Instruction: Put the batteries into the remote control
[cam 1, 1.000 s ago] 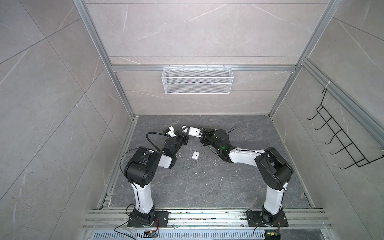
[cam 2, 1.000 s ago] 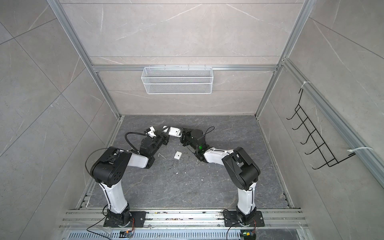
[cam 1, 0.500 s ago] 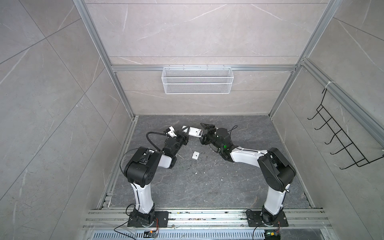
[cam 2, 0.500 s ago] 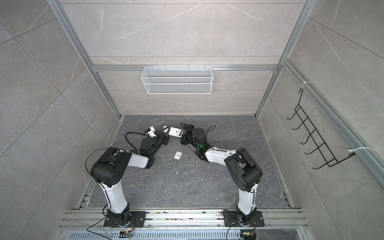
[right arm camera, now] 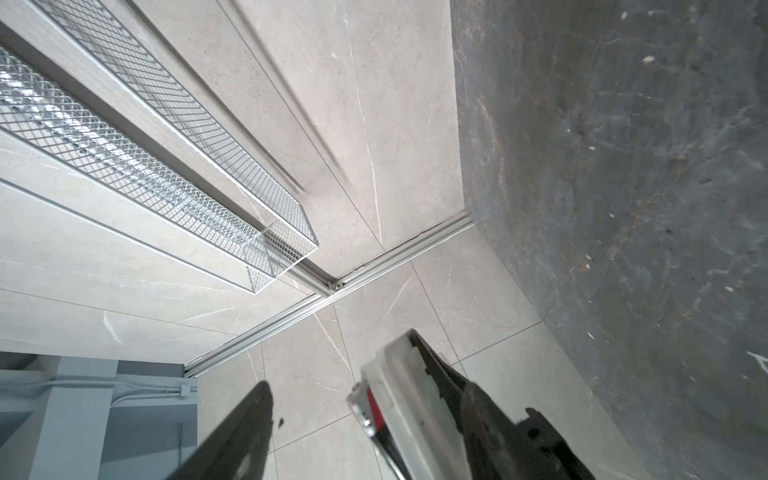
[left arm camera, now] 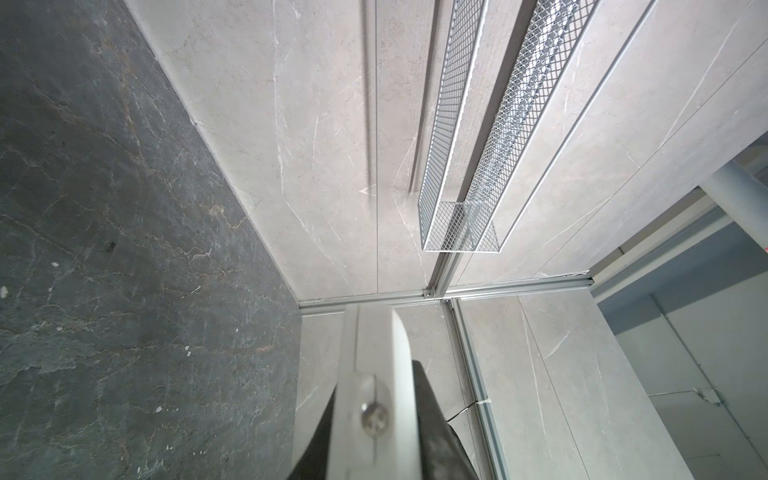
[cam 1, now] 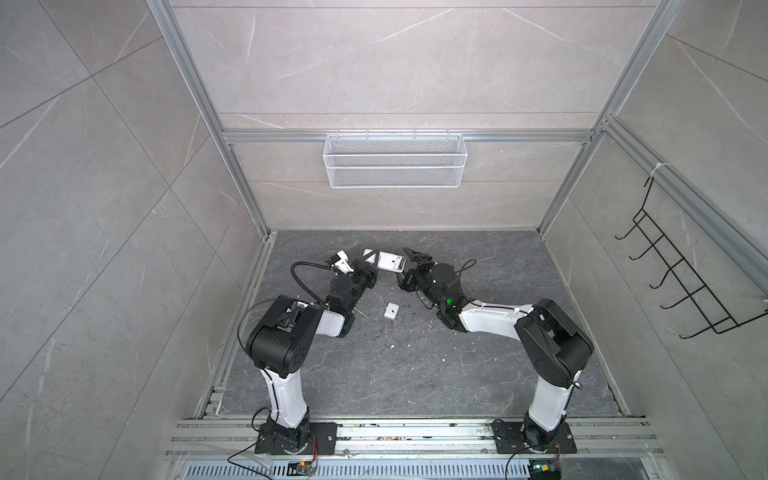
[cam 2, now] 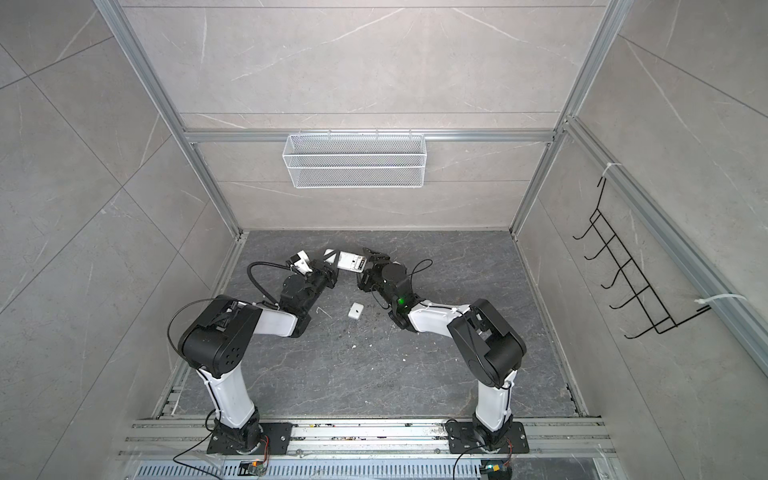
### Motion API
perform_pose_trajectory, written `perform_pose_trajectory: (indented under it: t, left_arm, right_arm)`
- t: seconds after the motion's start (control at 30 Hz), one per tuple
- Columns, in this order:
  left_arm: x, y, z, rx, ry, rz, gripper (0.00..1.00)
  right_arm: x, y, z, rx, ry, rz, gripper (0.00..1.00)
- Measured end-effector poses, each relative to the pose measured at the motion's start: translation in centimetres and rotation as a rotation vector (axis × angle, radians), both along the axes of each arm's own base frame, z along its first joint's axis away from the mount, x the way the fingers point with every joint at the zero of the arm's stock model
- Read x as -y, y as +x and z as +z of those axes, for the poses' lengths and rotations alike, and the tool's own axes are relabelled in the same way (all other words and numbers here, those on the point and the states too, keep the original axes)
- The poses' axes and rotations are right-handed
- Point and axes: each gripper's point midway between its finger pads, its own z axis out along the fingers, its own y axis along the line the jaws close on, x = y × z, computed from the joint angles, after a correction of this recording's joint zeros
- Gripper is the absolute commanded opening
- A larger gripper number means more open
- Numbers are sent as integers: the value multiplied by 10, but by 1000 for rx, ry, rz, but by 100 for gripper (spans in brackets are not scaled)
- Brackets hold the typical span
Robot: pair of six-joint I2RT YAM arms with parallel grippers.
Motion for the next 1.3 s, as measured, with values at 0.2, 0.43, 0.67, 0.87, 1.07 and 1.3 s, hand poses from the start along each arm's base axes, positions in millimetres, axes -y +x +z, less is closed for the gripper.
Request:
perform_pose_trajectory:
  t: [0.2,0.43,0.67,0.87,1.07,1.3]
  left_arm:
    - [-2,-3,5,21,19,38,0]
    - [-4,-3,5,25,28,65,0]
    - [-6,-3,8,35,25,75,0]
    - [-6,-3,10,37,23,77,0]
    - [-5,-3,10,39,23,77,0]
    - [-7,-3,10,36,22,84,0]
  right_arm:
    - [-3,1,-4,0,26,-23,65]
    - [-3,1,-5,-1,35,-30,54]
    - [-4,1,-5,-6,39,-28,47]
    - [-4,1,-5,-5,40,-27,46]
    - [-6,1,-6,-7,38,-22,39]
    - [-6,1,-8,-8,33,-21,33]
